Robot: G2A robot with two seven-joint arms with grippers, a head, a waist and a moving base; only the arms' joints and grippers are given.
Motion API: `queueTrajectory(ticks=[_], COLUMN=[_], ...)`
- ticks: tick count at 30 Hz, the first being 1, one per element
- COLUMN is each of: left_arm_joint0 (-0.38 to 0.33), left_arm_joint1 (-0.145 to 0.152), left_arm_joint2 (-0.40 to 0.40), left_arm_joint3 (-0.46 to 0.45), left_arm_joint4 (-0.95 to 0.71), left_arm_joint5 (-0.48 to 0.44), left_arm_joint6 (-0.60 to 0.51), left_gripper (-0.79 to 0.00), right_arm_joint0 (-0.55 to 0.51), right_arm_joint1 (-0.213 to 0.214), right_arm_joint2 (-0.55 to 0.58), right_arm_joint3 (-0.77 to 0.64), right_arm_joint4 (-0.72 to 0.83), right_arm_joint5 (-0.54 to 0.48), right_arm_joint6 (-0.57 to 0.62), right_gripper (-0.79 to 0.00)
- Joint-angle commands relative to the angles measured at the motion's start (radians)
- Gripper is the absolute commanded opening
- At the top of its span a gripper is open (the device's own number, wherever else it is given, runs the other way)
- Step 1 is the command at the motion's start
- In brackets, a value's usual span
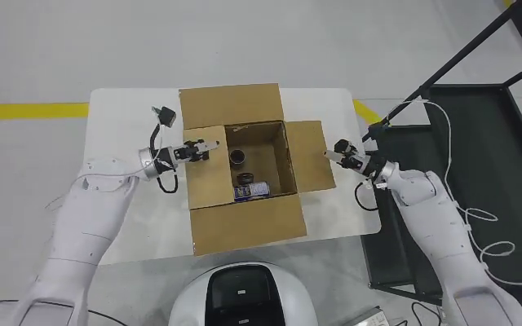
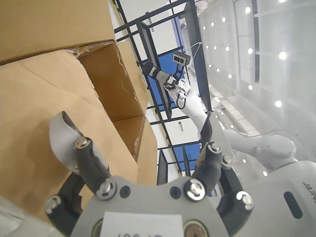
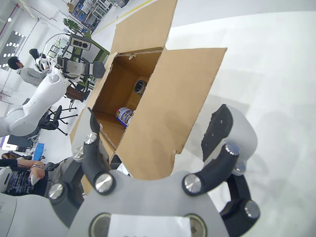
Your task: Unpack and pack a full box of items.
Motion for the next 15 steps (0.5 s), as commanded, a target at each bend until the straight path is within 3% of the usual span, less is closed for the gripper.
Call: queueTrajectory(ticks=[1,9,11,15], left_arm_joint0=[0.003,0.016,0.021,0.029], left_arm_joint1=[0.001,0.008,0.01,0.013], left_arm_joint2=[0.004,0.002,-0.002,-0.01], left_arm_joint3=[-0.006,-0.037,-0.045,-0.054], left_arm_joint4=[0.015,0.067,0.068,0.073], left_arm_joint5=[-0.001,-0.017,-0.017,-0.016], left_arm_joint6=[0.003,0.018,0.019,0.03], left_gripper=[0.0,0.0,0.0,0.0], right_arm_joint0=[0.02,0.061,0.056,0.028], right_arm_joint1=[-0.007,-0.025,-0.021,-0.001], right_arm_joint2=[-0.037,-0.118,-0.112,-0.097], right_arm_joint3=[0.038,0.084,0.071,-0.042], right_arm_joint4=[0.031,0.222,0.286,0.35], right_arm_joint5=[-0.008,-0.124,-0.172,-0.172], right_arm_joint6=[0.035,0.15,0.172,0.183], right_gripper=[0.0,0.0,0.0,0.0])
